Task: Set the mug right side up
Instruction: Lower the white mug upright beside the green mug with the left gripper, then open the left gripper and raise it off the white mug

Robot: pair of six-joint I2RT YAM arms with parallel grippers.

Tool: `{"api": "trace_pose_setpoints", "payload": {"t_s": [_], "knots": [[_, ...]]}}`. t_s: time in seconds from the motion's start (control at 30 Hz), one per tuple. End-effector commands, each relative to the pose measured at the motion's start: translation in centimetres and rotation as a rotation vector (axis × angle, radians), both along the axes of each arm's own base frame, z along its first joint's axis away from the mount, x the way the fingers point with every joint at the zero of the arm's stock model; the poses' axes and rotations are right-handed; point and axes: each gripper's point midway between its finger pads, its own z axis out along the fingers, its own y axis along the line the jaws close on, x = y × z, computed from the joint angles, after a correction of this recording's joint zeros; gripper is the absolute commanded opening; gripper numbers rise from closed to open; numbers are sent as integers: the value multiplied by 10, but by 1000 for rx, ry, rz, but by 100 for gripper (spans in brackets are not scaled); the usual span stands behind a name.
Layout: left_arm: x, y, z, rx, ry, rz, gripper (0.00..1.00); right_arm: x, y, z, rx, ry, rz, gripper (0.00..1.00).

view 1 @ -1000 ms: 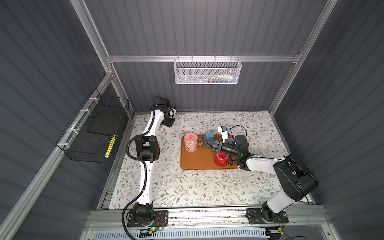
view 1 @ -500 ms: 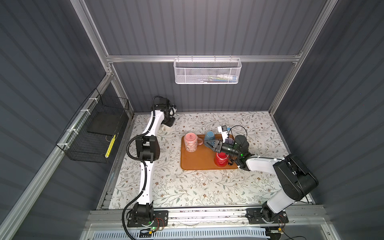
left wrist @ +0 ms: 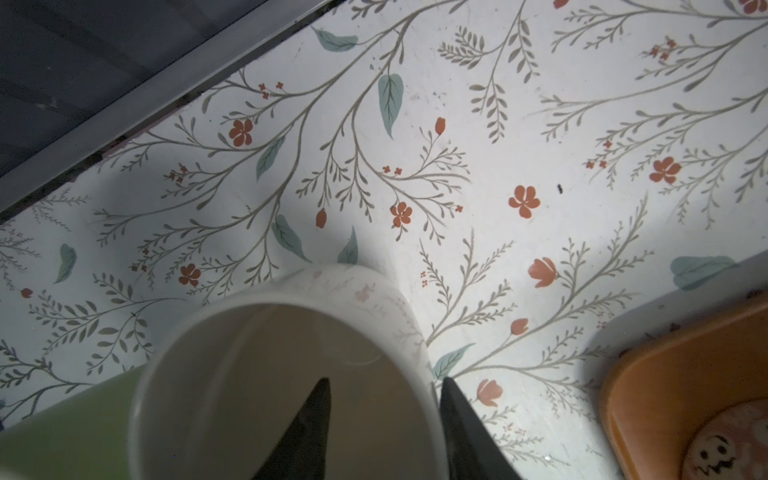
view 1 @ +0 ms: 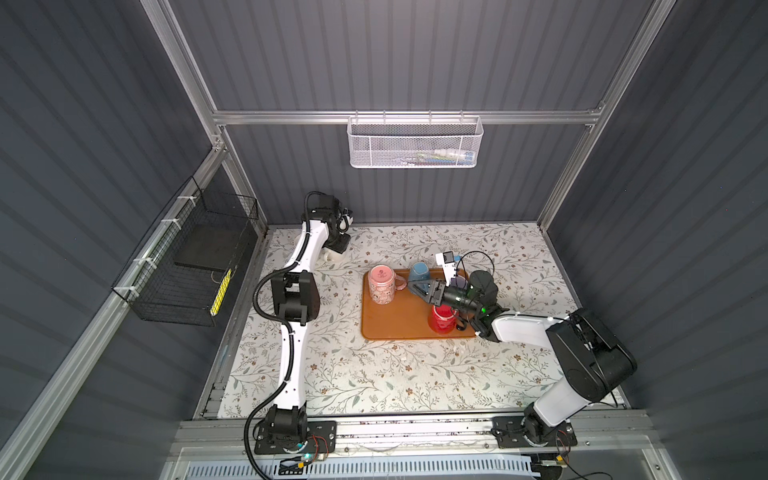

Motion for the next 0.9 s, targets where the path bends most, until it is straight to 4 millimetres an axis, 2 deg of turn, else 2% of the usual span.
{"api": "trace_pose_setpoints", "payload": {"t_s": [0.0,0.1,0.13,0.17,0.33,0.43,0.6,0.7,0.73,0.8,0.87], "knots": [[1,-8,56,-33,-111,-8,46,-2,0,2,2,-24,1,51],[1,-10,69,-49,-145,-14,49,-3,0,4,2,-30,2,56],[1,-11,76,-62,-162,-13,55,-3,0,3,-2,-28,1,57],[1,-13,82,-72,-179,-18,56,-4,0,3,-4,-30,2,57],[-5,-19,131,-128,-288,-24,57,-4,-2,3,-30,-37,-6,58],[-15,-25,161,-156,-353,-41,57,-5,-3,2,-62,-44,-6,58],[-50,-45,211,-278,-471,-134,60,-7,-5,0,-145,-61,4,58],[-75,-49,237,-345,-545,-148,72,-11,-8,-5,-229,-67,22,58],[-81,-49,243,-357,-561,-146,76,-12,-10,-6,-258,-73,21,58],[-96,-48,256,-381,-591,-140,78,-14,-16,-9,-334,-81,13,58],[-107,-45,258,-405,-592,-104,80,-16,-24,-11,-410,-93,-1,58]]}}
